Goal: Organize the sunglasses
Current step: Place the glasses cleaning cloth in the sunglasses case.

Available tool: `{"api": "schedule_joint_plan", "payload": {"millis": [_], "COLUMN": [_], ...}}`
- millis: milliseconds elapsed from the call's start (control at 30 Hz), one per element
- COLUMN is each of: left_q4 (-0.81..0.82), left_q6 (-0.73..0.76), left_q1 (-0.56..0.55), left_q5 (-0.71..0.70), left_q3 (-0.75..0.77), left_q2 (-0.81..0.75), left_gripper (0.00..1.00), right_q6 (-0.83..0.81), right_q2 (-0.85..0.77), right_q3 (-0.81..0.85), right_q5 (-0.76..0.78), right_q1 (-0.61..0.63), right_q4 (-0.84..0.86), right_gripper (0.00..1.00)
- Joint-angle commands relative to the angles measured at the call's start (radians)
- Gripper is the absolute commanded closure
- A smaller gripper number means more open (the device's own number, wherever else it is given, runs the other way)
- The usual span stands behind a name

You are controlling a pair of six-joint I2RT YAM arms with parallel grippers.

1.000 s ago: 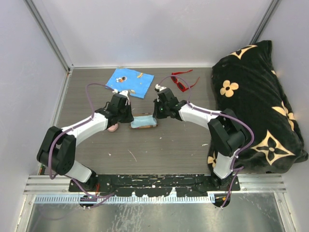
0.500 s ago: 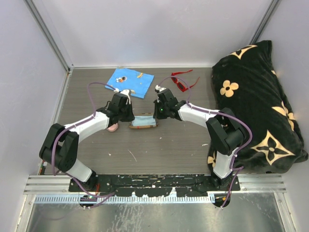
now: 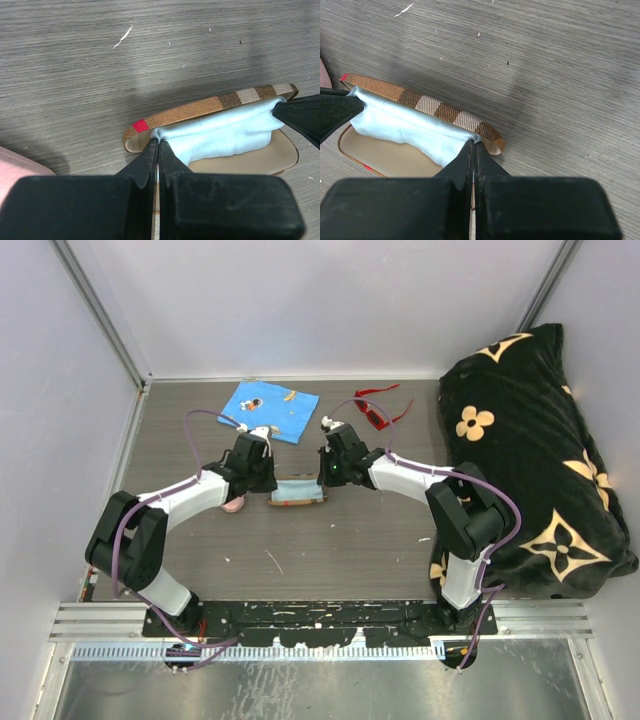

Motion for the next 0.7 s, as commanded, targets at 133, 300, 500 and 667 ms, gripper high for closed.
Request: {"api": "schedule_joint_plan", "payload": {"millis": [133,300,500,667], "left_q4": [0.055,0.054,0.055,0.051], "left_q6": [0.002,-0.002,-0.004,-0.008], "left_q1": [0.005,0.007,0.007,0.006], "left_q5": [-0.052,-0.066,-0.06,-0.058], "left_q3": [0.011,0.011,0.019,0.033], "left_q2": [-0.016,-0.01,0.006,0.023], "left_gripper": [1.0,1.0,1.0,1.0], "right_q6": [0.0,0.003,0.007,0.006], "right_q2": [-0.023,-0.028,-0.028,-0.024], "right_q3": [0.031,0.031,0.031,0.033], "right_q5": [0.031,0.04,0.047,0.056], "right_q1": [-0.004,-0.004,-0.004,-0.005], "right_q4": [0.048,0.055,0.062,0.064], "right_gripper": [1.0,1.0,1.0,1.0]}}
